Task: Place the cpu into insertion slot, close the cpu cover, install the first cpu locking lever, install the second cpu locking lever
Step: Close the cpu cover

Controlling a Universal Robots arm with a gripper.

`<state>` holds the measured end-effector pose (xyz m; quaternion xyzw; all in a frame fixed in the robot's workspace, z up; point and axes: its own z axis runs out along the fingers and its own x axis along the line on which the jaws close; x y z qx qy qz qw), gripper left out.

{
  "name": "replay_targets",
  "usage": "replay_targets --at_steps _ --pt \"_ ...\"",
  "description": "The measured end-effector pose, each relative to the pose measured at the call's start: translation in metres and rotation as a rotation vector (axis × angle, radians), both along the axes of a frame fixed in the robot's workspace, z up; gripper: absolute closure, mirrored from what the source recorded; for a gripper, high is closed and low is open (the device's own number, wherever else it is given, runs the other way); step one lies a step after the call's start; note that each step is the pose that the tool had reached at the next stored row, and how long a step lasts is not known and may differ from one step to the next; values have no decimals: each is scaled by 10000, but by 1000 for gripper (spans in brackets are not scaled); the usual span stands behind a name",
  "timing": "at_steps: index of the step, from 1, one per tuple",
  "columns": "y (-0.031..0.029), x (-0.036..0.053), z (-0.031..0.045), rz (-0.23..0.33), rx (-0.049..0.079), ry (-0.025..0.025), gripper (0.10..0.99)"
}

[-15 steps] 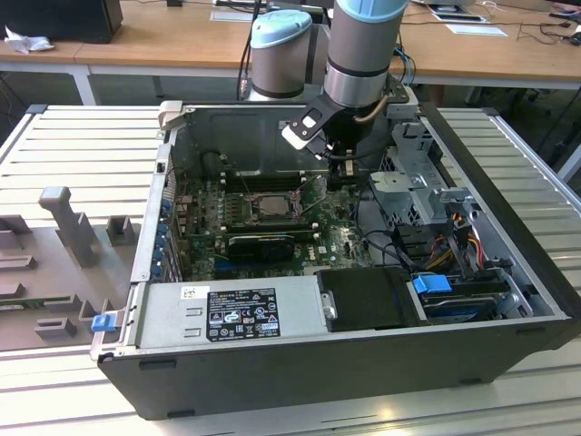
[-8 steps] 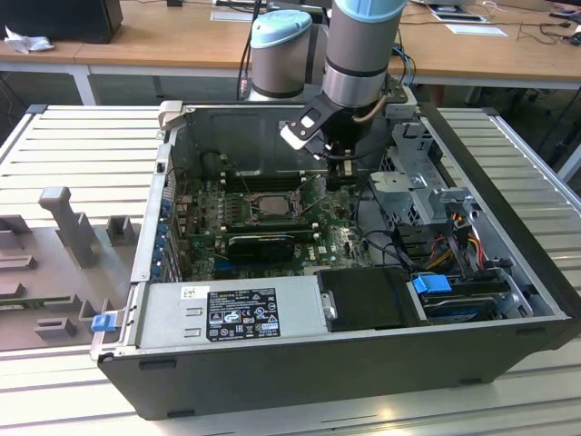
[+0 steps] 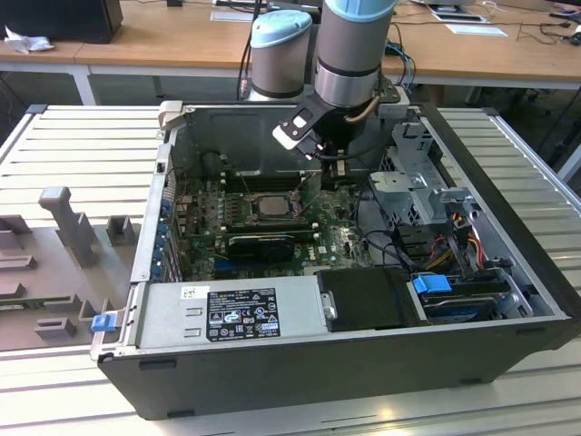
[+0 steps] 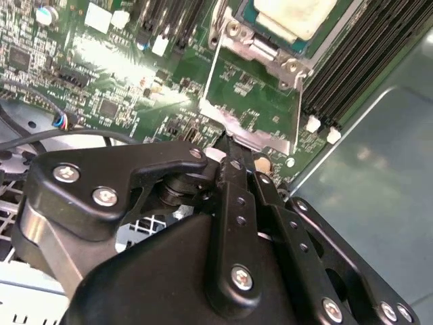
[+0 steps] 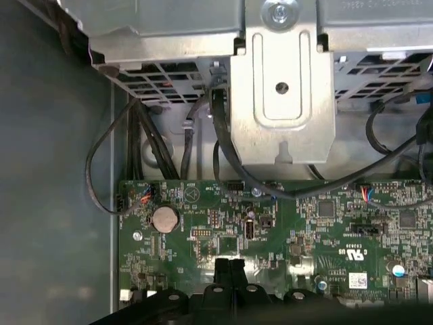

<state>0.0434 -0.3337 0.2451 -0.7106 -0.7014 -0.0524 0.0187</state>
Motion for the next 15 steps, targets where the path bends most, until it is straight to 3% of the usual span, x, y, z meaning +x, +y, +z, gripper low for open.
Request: replay_targets --at_steps 15 --pt "0 -216 0 -1 2 0 980"
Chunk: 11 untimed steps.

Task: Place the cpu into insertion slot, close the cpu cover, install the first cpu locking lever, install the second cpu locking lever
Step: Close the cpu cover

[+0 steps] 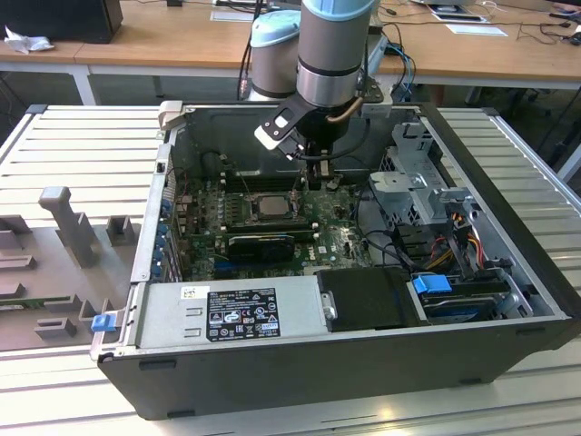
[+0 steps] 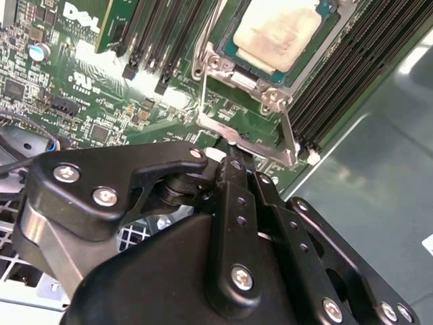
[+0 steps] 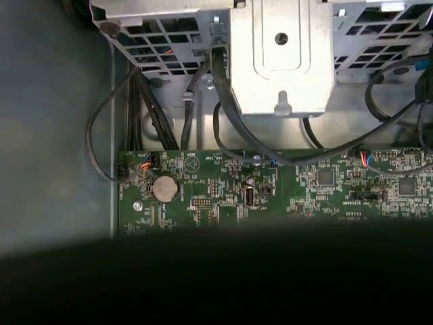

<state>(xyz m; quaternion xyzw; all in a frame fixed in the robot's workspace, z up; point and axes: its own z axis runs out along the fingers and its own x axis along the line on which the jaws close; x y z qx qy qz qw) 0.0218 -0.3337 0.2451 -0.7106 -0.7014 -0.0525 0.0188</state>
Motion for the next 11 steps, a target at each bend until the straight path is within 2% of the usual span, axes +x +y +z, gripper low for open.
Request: replay_targets --at_steps 8,11 --pt "0 -60 0 1 0 0 980" --pt "0 -123 -1 1 1 0 980"
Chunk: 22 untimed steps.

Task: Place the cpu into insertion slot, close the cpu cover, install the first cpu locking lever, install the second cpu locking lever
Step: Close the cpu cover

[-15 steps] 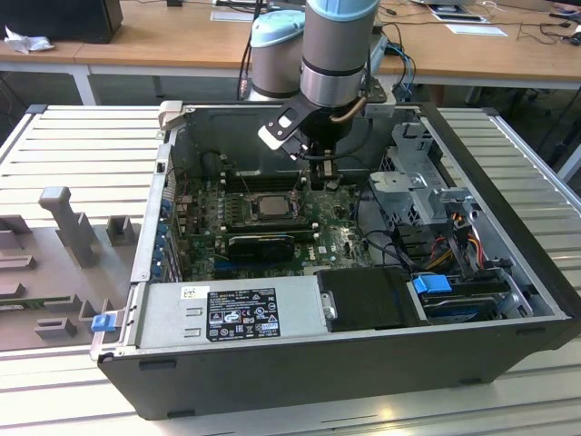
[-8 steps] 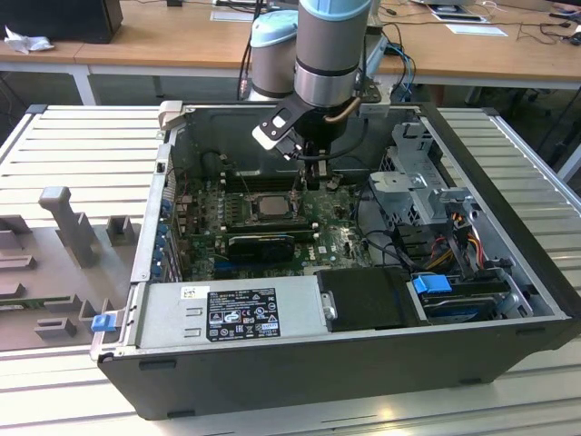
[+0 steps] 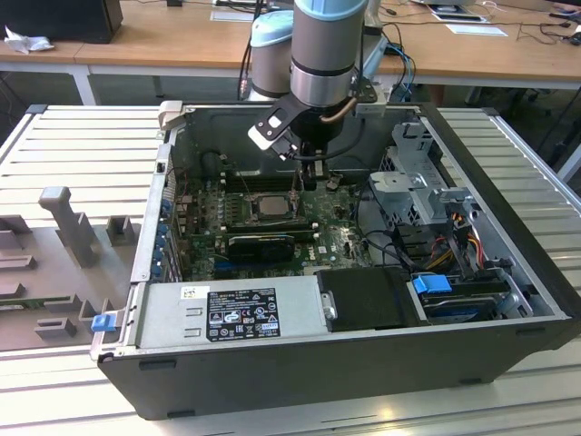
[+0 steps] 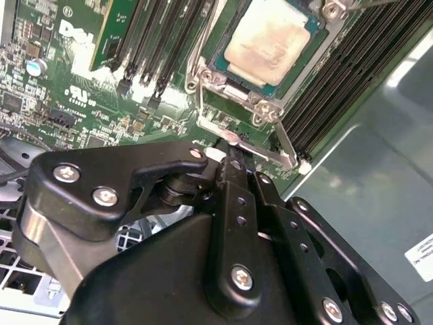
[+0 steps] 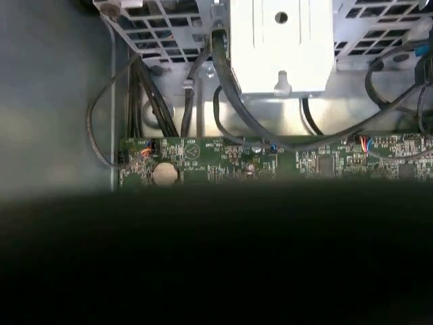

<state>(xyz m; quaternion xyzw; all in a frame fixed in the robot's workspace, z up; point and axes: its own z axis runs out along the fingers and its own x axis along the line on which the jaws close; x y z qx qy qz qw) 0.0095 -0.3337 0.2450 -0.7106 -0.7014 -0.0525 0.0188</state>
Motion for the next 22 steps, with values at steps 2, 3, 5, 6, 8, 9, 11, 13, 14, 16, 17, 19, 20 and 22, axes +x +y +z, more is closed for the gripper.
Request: replay_targets --at_steps 2,3,5,6,8,9,11,13,14,16,17,19,20,22 --pt "0 -81 -2 1 -2 0 980" --pt "0 -112 -3 0 -1 0 980" --pt "0 -142 -11 0 2 -2 980" --pt "0 -149 -16 0 3 2 980" --pt "0 -159 -37 0 28 3 980" --pt "0 -161 -48 2 35 4 980" --pt "-1 -165 -84 33 44 8 980" --pt "-3 -173 -124 88 52 11 980" --pt "-3 -180 -142 114 58 11 980" --pt "-3 -196 -169 152 71 13 980" --pt "-4 -217 -181 172 88 28 980" --pt "0 -261 -187 185 136 73 980" --pt "4 -290 -192 196 143 88 980" --pt "12 -334 -200 203 141 95 980"
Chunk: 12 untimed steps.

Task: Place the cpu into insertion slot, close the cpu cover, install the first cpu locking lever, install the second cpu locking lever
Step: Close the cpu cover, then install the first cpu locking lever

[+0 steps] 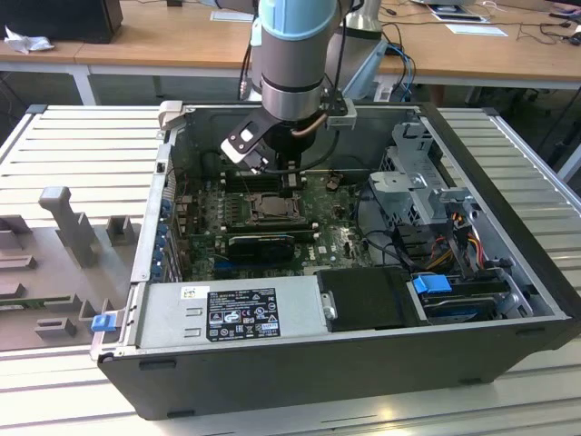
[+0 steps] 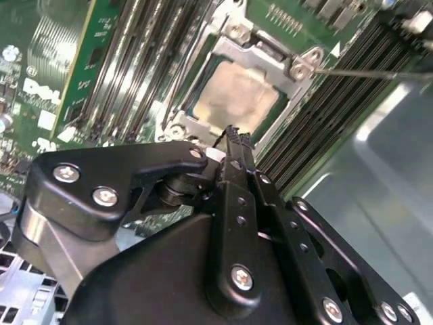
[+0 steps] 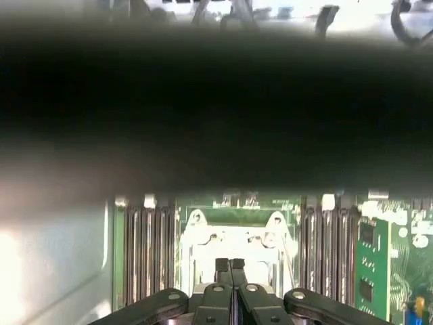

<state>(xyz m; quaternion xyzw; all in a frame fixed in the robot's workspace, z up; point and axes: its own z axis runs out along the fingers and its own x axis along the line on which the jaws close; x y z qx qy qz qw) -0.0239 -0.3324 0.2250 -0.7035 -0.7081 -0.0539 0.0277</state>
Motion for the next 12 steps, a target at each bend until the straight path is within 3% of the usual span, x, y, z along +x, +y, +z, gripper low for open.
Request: replay_targets --at_steps 7,12 --pt "7 -208 -2 0 1 1 980" --pt "7 -241 -1 2 0 0 980"
